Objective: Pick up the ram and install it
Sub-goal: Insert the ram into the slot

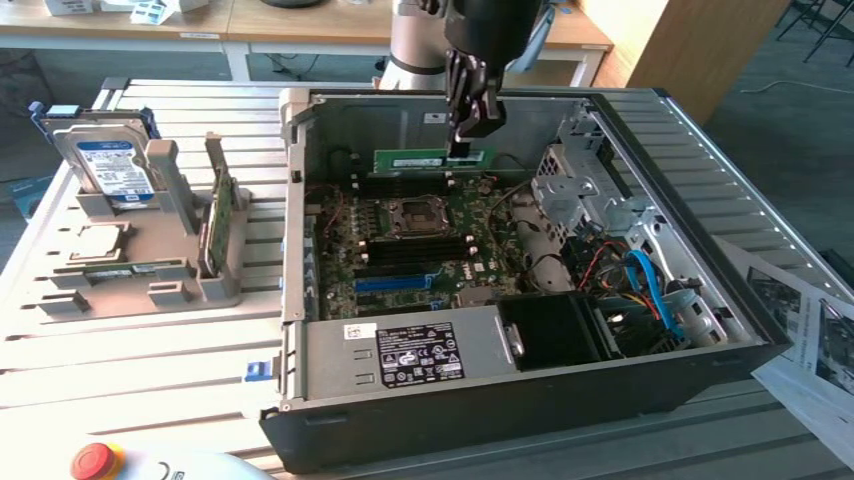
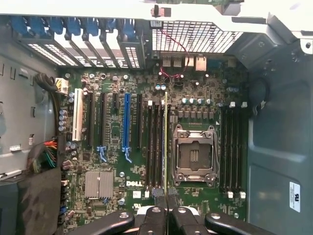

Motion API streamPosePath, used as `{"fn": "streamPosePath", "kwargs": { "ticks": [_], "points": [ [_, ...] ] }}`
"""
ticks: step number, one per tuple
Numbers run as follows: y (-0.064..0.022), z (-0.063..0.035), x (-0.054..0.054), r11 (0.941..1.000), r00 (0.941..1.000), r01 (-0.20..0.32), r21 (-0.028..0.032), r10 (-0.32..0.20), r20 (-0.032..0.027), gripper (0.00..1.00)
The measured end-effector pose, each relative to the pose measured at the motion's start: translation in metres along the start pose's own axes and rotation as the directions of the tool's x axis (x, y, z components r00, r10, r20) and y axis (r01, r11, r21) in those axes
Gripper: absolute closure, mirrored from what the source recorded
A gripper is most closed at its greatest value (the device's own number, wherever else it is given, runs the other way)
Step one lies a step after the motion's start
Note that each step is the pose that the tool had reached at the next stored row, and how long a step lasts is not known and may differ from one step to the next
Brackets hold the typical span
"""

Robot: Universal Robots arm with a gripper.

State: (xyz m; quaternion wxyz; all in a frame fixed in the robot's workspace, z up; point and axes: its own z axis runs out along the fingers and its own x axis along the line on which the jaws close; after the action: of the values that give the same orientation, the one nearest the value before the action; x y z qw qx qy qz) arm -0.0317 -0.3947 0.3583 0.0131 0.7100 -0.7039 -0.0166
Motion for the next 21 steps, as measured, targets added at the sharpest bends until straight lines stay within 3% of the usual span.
{"fn": "streamPosePath", "kwargs": {
  "ticks": [21],
  "points": [
    [0.0002, 0.0261, 0.0, 1.0, 1.0, 0.0, 0.0, 0.0, 0.0001, 0.88]
  ]
}}
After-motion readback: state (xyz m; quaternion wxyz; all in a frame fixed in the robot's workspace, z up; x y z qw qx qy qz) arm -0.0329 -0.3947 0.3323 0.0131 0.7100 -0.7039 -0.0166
